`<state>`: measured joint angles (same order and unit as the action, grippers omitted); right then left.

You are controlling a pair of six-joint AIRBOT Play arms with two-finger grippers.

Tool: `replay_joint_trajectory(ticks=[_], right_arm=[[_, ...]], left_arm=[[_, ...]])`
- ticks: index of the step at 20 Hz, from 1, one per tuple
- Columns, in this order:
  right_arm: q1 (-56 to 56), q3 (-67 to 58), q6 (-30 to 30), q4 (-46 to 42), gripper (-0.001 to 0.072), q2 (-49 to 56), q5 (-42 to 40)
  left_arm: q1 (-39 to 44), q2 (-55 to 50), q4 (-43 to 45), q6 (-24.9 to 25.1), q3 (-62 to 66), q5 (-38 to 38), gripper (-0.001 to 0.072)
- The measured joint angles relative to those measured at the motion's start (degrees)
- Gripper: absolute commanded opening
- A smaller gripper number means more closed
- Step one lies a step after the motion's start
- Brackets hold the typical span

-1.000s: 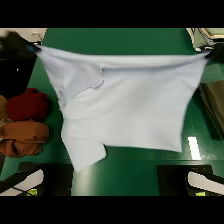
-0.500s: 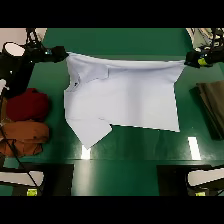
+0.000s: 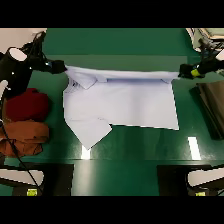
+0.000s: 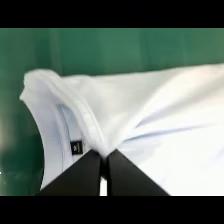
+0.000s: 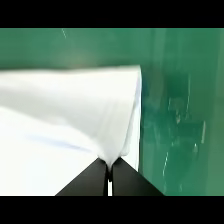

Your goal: Fold the shirts.

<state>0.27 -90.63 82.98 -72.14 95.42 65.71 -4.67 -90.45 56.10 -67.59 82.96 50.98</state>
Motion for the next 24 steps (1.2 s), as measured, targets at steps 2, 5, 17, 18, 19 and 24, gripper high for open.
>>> replay_joint_trajectory(ticks=[2,5,17,18,19,24], right_arm=[[-0.3,3.6,0.0,0.1,0.0011,-0.3,-0.3],[-1.3,7.0,-0.1,0.7,0.0215,-0.4,-0.8],[-2.3,11.2,-2.1,-2.1,0.0437,-11.6,9.6],[-2.3,13.1,-2.2,-2.3,0.0437,-13.9,9.6],[-2.3,15.0,-2.2,-2.5,0.0437,-16.2,9.5],[-2.3,21.9,-2.5,-2.8,0.0438,-24.6,7.8]], left_arm=[[-0.1,-0.1,1.0,0.0,-2.7,1.1,0.0026],[-0.2,-0.1,1.6,-0.2,-5.1,2.4,0.0315],[-0.2,15.3,6.9,-10.0,-17.9,14.5,0.0478],[-0.2,18.6,7.3,-10.9,-21.9,15.6,0.0479],[-0.2,21.6,7.6,-11.8,-25.7,16.0,0.0479],[-0.2,34.1,6.4,-14.6,-44.7,16.8,0.0479]])
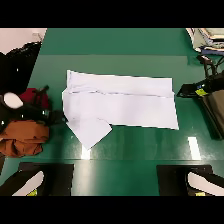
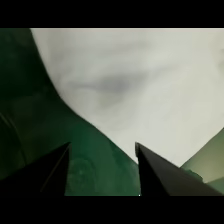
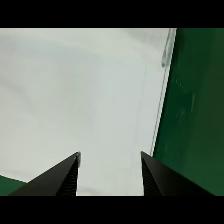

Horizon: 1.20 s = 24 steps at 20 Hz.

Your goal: Fold the shirts.

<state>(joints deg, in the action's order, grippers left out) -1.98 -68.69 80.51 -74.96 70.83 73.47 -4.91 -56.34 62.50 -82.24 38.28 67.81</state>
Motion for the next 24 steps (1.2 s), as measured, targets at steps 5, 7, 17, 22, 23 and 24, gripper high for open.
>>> replay_joint_trajectory(ticks=[5,7,17,22,23,24], right_arm=[[0.0,2.1,-0.1,0.2,0.0438,-3.7,-0.9],[0.0,2.4,0.0,0.3,0.0438,-4.7,-1.1],[3.9,5.0,-0.1,0.1,0.0438,-8.4,3.7],[16.1,17.7,-0.2,0.7,0.0560,-9.7,5.0],[18.8,20.6,-0.5,2.0,0.0555,-9.2,5.2],[21.0,23.1,-1.2,3.8,0.0552,-8.4,5.1]], left_arm=[[0.6,3.6,-6.3,-0.3,-11.1,-6.3,0.0479],[2.5,4.1,-8.8,-0.4,-13.5,-10.6,0.0479],[10.9,4.4,-13.3,-3.6,-14.4,-23.3,0.0025],[11.3,4.5,-14.0,-1.2,-9.5,-18.4,0.0025],[11.3,4.5,-14.0,-0.9,-8.8,-17.9,0.0025],[11.3,4.5,-14.0,-0.6,-8.3,-17.6,0.0025]])
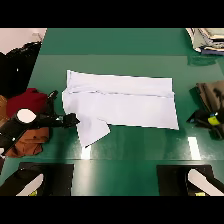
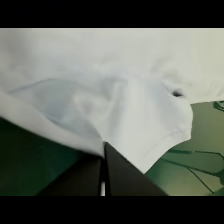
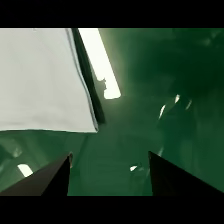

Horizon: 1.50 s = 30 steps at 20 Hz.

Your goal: Fold the shirts.

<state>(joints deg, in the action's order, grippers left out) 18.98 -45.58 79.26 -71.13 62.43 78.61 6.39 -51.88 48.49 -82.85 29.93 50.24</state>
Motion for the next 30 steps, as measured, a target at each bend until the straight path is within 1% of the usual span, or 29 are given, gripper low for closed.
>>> replay_joint_trajectory(ticks=[1,2,3,4,7,9,10,13,17,21,23,25,27,30], right_arm=[[1.9,2.4,-0.9,2.4,0.0550,0.9,-0.2],[3.2,4.4,-1.7,4.7,0.0524,1.8,-1.0],[4.1,6.1,-2.4,6.9,0.0454,2.7,-2.2],[4.4,7.2,-3.0,8.8,0.0444,3.5,-3.3],[2.7,8.7,-4.0,13.4,0.0442,5.6,-6.2],[0.5,8.3,-4.3,15.0,0.0413,7.0,-7.3],[-0.7,7.9,-4.4,15.3,0.0294,7.8,-7.8],[-4.0,6.6,-4.7,14.9,0.0012,9.7,-8.5],[-6.1,5.2,-4.7,11.1,0.0011,7.5,-6.0],[-6.1,4.7,-4.7,2.8,0.0011,-0.6,1.2],[-6.1,4.6,-4.4,-1.5,0.0011,-5.7,4.7],[-6.1,4.6,-3.5,-4.2,0.0011,-10.5,6.6],[-6.5,4.6,-2.9,-5.3,0.0011,-14.1,6.7],[-8.7,3.8,-1.8,-6.0,0.0011,-14.6,4.7]], left_arm=[[0.0,0.0,0.0,0.2,0.4,0.4,0.0025],[0.0,0.0,0.0,0.3,0.6,0.6,0.0025],[0.0,0.0,0.0,0.4,0.8,0.7,0.0025],[0.0,0.0,0.0,0.5,0.9,0.9,0.0025],[0.0,0.0,-0.1,0.6,1.2,1.1,0.0026],[0.0,0.0,-0.1,0.7,1.2,1.2,0.0026],[0.0,0.0,-0.1,0.7,1.2,1.2,0.0025],[0.0,0.0,0.0,0.8,1.3,2.2,0.0023],[0.0,2.9,2.8,-0.2,1.4,6.1,0.0023],[0.0,11.5,7.8,-4.4,1.3,14.2,0.0023],[0.0,16.3,9.0,-7.0,1.3,19.4,0.0023],[0.0,19.7,9.2,-9.0,1.5,23.2,0.0023],[0.1,21.4,9.4,-10.3,2.1,24.2,0.0023],[0.1,20.0,10.1,-10.9,3.9,19.7,0.0024]])
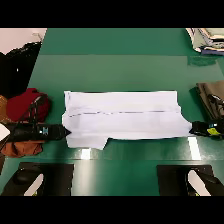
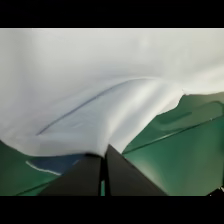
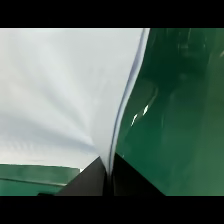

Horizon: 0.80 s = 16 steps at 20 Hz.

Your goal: Fold the shirts.

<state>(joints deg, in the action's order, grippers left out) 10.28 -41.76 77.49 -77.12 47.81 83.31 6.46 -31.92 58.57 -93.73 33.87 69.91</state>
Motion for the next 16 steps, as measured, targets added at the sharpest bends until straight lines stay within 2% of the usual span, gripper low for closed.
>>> replay_joint_trajectory(ticks=[6,11,12,13,14,15,16], right_arm=[[-5.5,-11.8,2.8,-0.2,0.0011,12.8,-4.1],[-6.1,-24.9,3.7,3.9,0.0013,26.1,-5.4],[-5.9,-27.4,3.8,5.4,0.0042,28.7,-5.6],[-5.8,-29.7,4.0,6.4,0.0248,30.9,-5.5],[-5.8,-32.3,4.0,7.3,0.0388,33.4,-5.6],[-5.7,-34.5,4.0,8.0,0.0387,35.5,-5.6],[-5.7,-36.9,4.0,8.8,0.0387,37.8,-5.4]], left_arm=[[0.0,-18.5,2.2,3.7,9.4,-12.5,0.0025],[-0.1,-34.0,2.7,6.0,20.8,-18.1,0.0025],[-0.3,-36.2,2.8,6.3,22.7,-18.9,0.0026],[-0.4,-37.7,2.9,6.6,24.1,-19.7,0.0028],[-0.5,-38.9,2.9,6.7,25.3,-20.8,0.0185],[-0.6,-39.6,3.0,6.8,26.3,-21.8,0.0516],[-0.7,-40.3,3.0,6.9,27.1,-22.8,0.0609]])
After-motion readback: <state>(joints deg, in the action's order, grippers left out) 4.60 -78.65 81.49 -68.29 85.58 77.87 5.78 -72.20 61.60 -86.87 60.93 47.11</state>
